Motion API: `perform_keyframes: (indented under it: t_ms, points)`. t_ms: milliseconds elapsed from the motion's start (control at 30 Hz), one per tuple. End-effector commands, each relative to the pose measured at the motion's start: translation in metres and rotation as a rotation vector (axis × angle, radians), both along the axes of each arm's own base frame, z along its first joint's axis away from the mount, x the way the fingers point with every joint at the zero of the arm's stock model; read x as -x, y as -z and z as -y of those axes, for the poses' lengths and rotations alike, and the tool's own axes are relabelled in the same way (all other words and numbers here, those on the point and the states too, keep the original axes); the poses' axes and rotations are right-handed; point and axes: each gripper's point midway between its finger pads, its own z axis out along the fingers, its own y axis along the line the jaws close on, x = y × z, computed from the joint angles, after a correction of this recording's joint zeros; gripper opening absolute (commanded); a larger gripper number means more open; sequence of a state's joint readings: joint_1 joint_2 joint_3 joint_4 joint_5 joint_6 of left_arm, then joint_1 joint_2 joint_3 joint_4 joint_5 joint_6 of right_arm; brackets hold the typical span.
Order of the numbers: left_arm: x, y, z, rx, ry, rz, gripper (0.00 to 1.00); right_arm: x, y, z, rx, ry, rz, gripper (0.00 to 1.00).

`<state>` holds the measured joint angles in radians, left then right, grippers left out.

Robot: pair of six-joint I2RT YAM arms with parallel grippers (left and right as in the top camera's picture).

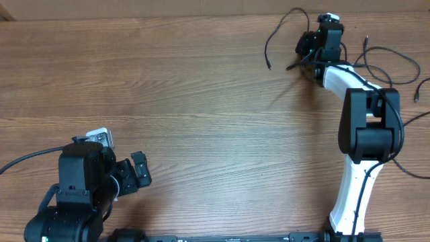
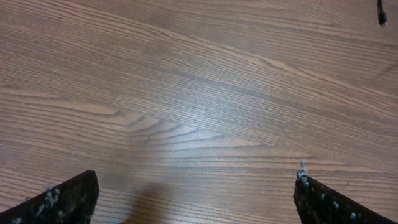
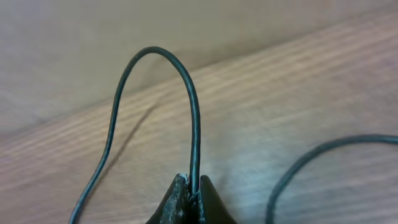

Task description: Untangle cables

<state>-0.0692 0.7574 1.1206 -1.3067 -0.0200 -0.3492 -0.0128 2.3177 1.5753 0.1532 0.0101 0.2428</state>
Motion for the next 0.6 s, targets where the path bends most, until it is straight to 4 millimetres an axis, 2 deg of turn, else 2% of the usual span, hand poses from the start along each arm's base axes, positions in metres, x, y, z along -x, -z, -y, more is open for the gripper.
perform_keyframes:
  t_ms: [0,33,100,167,233,300,433,567]
  points:
    - [-0.001,-0.004,-0.003,0.003,-0.030,0.011,0.99,-0.001,0.014,0.001,0.004,-0.012,-0.006,0.07]
    - [-0.001,-0.004,-0.003,0.003,-0.030,0.011,0.99,-0.001,0.015,0.002,0.004,-0.010,-0.008,0.15]
    - [-0.001,-0.004,-0.003,0.003,-0.030,0.011,1.00,-0.001,0.012,0.003,0.003,-0.009,-0.007,0.41]
    - [-0.001,-0.004,-0.003,0.003,-0.030,0.011,1.00,0.000,0.005,0.002,0.003,-0.010,-0.019,0.61]
    - [-0.001,-0.004,-0.003,0.003,-0.030,0.011,1.00,0.001,-0.010,0.002,0.003,-0.010,-0.024,0.84]
    - [-0.001,-0.004,-0.003,0.003,-0.030,0.011,1.00,0.002,-0.030,0.001,0.004,-0.012,-0.011,1.00]
    - [-0.001,-0.004,-0.003,0.003,-0.030,0.011,1.00,0.009,-0.076,0.001,0.005,-0.011,0.028,1.00]
    - [-0.001,-0.004,-0.003,0.003,-0.030,0.011,0.99,0.023,-0.112,0.007,0.006,0.000,0.037,1.00]
